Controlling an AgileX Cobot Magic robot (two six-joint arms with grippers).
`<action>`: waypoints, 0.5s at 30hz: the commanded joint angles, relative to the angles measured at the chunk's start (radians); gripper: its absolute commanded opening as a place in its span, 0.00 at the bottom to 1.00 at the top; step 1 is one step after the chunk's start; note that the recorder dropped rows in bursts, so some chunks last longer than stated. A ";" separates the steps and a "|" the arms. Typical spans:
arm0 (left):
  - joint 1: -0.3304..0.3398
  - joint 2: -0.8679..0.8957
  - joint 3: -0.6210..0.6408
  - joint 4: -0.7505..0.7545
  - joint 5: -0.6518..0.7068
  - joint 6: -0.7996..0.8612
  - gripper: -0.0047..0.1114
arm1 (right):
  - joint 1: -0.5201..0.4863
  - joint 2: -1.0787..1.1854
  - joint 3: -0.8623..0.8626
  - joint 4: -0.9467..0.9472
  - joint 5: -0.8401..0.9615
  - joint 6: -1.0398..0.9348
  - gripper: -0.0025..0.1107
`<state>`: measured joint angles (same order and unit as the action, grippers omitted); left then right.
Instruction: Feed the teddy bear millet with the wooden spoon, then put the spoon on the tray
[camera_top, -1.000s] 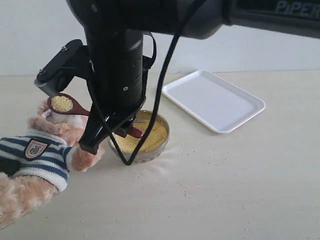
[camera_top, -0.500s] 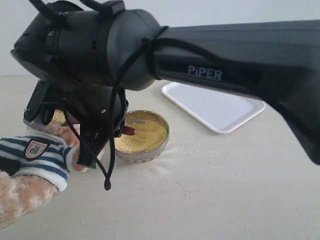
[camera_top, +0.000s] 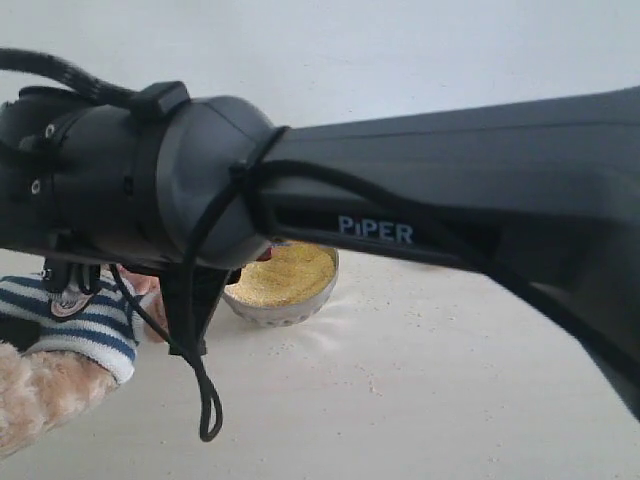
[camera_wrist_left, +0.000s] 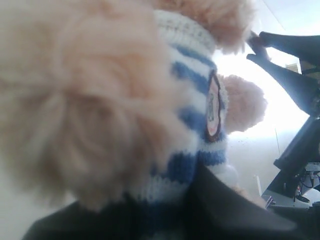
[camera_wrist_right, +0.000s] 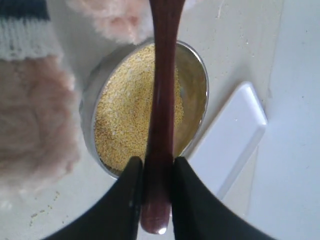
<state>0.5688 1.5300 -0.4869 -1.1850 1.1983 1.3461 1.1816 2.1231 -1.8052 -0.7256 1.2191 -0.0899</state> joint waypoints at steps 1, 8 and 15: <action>0.005 -0.009 0.004 -0.011 0.023 0.008 0.10 | 0.012 0.000 0.038 -0.064 0.002 0.046 0.12; 0.005 -0.009 0.004 -0.011 0.023 0.008 0.10 | 0.024 0.000 0.040 -0.187 0.002 0.090 0.10; 0.005 -0.009 0.004 -0.011 0.023 0.008 0.10 | 0.039 0.000 0.040 -0.217 0.002 0.128 0.02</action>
<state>0.5688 1.5300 -0.4869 -1.1850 1.1983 1.3461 1.2160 2.1244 -1.7711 -0.9262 1.2191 0.0163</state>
